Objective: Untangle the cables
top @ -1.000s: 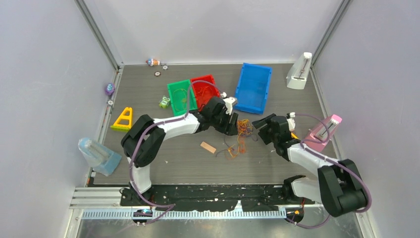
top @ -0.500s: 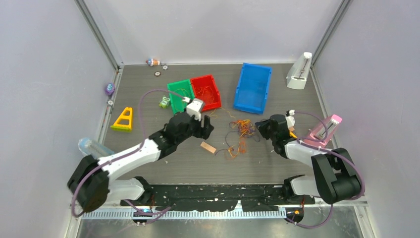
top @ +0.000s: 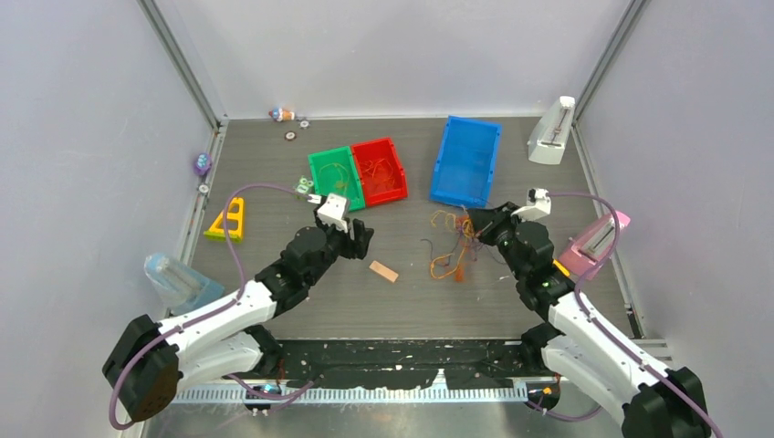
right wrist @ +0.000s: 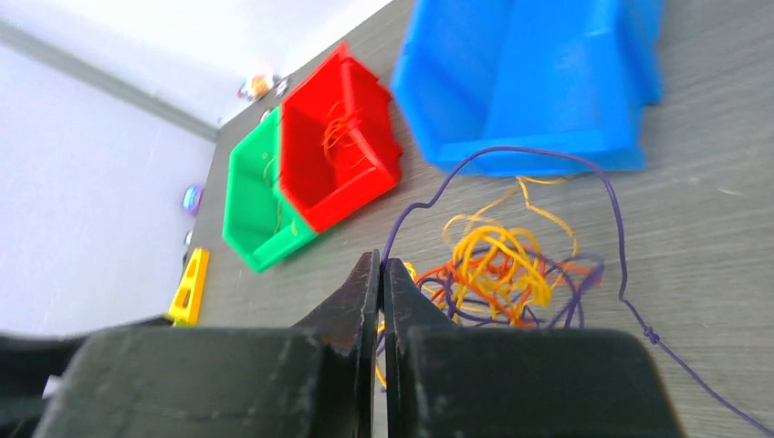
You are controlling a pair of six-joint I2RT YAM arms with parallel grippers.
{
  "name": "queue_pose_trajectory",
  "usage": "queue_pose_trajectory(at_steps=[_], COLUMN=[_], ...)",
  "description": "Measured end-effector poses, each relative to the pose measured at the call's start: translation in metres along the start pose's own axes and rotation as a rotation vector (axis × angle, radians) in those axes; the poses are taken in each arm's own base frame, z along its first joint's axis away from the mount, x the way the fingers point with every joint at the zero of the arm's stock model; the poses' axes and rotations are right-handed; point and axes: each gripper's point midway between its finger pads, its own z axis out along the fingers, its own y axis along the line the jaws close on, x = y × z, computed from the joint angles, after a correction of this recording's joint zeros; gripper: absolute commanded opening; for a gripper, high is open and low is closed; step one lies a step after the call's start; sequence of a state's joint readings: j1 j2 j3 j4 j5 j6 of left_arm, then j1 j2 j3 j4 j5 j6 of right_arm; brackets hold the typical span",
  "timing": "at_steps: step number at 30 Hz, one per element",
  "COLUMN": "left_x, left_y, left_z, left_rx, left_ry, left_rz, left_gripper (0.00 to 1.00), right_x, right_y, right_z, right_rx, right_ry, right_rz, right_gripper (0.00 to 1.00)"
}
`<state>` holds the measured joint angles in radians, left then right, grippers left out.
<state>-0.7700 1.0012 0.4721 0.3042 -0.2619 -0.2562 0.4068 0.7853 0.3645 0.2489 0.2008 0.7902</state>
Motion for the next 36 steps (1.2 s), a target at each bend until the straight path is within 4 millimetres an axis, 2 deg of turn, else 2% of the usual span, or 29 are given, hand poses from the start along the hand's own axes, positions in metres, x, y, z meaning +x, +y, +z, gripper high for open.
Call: queue_pose_trajectory(at_steps=[7, 11, 14, 21, 31, 36], left_x=[-0.005, -0.003, 0.005, 0.029, 0.026, 0.032], left_y=[-0.017, -0.031, -0.043, -0.062, -0.081, -0.088], left_z=[0.004, 0.006, 0.008, 0.01, 0.01, 0.009], left_rx=[0.09, 0.167, 0.234, 0.347, 0.447, 0.491], left_ry=[-0.023, -0.02, 0.007, 0.091, 0.1, 0.122], left_rz=[-0.005, -0.003, 0.003, 0.012, 0.011, 0.01], left_gripper=[0.78, 0.82, 0.83, 0.83, 0.81, 0.64], right_x=[0.018, 0.019, 0.02, 0.043, 0.051, 0.052], right_y=[0.068, 0.102, 0.105, 0.092, 0.089, 0.09], right_z=[-0.022, -0.037, -0.039, -0.042, -0.045, -0.046], right_rx=[-0.22, -0.332, -0.352, -0.344, -0.356, -0.36], right_ry=[0.152, 0.196, 0.21, 0.306, 0.346, 0.35], right_rz=[-0.172, -0.24, -0.27, -0.347, -0.369, -0.369], right_gripper=[0.05, 0.05, 0.05, 0.05, 0.05, 0.05])
